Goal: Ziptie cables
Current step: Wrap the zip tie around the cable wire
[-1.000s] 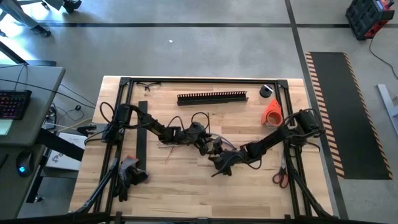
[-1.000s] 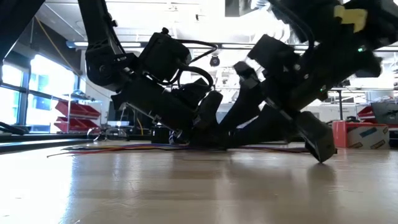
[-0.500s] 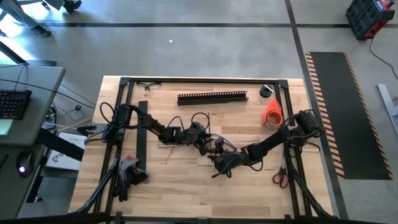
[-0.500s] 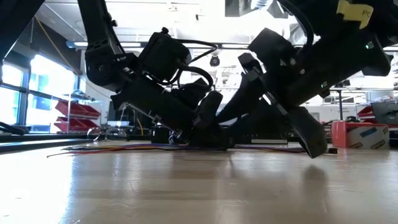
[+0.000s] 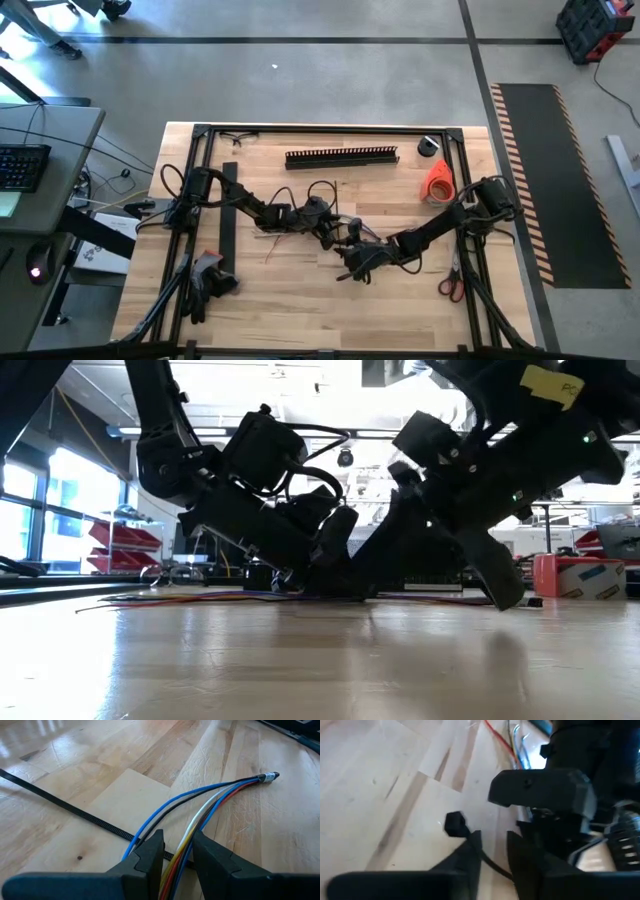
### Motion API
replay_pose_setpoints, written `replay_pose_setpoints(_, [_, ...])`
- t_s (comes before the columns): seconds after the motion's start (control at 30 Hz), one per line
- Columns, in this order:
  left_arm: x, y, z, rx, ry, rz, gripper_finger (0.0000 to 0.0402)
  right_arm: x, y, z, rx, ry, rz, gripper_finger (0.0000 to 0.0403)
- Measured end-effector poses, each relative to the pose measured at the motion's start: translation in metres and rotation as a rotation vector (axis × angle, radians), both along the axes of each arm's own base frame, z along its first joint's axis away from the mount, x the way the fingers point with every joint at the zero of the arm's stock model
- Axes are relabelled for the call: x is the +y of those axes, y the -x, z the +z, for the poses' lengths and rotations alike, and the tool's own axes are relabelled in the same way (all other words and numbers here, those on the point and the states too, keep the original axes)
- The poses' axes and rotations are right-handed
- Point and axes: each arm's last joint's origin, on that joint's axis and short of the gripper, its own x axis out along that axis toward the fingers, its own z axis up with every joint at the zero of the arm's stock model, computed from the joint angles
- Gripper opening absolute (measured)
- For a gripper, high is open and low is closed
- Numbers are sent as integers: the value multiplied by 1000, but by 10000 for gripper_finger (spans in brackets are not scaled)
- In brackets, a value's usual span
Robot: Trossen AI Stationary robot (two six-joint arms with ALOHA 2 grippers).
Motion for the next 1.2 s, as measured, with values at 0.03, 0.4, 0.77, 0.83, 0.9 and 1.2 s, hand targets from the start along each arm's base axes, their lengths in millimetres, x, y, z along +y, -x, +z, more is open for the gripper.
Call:
replay_pose_setpoints(0.03, [0,0,0,-1,0,-1,87,-1,0,0,5,-24,6,49])
replay_pose_setpoints(0.4, [-2,3,29,25,-101,-77,87,-4,-3,1,-2,-60,15,0])
replay_pose_setpoints(0.77, [-27,20,67,121,-289,2,87,-32,-14,3,6,-186,107,0])
replay_pose_setpoints(0.83, [-31,27,76,153,-321,30,87,-38,-15,3,7,-181,110,0])
replay_pose_setpoints(0.9, [-33,33,85,174,-338,32,87,-42,-16,3,4,-176,110,0])
replay_pose_setpoints(1.2, [-33,59,81,151,-326,11,87,-43,-17,21,-51,-196,150,0])
